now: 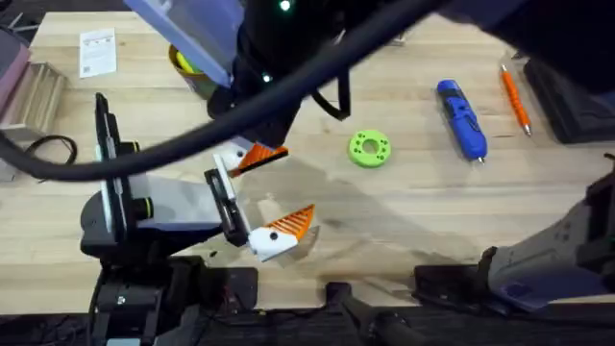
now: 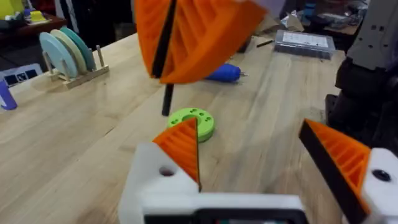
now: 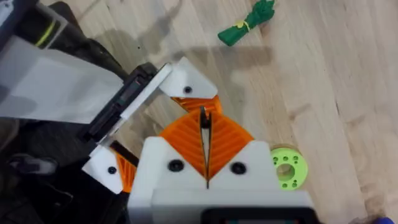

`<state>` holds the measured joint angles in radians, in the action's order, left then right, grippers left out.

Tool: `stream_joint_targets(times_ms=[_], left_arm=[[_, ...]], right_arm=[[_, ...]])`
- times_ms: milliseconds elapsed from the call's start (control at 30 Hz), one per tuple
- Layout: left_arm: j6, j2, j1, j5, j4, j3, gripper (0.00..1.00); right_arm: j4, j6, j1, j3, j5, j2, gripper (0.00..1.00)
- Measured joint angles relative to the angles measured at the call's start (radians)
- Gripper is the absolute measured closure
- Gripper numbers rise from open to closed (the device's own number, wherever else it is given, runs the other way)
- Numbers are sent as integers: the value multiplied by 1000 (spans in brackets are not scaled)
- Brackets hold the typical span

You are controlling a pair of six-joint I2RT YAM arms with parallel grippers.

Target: Pick up the gripper from the table and insert it into the empty holder that is missing its gripper. Then pick up a screw, insert it into the mounting hole, and use the screwdriver to tighten it. Finally, clean up the table by picking up the vegetable and placing it into the bucket.

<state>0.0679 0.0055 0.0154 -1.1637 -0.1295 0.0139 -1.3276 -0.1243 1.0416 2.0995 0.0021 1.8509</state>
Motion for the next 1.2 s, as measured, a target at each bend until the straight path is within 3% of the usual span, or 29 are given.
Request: stream_joint_targets(times_ms=[1200], left_arm=[[0,0,0,0,0,0,15]], right_arm=[[9,-67,32,7,0,70,995]])
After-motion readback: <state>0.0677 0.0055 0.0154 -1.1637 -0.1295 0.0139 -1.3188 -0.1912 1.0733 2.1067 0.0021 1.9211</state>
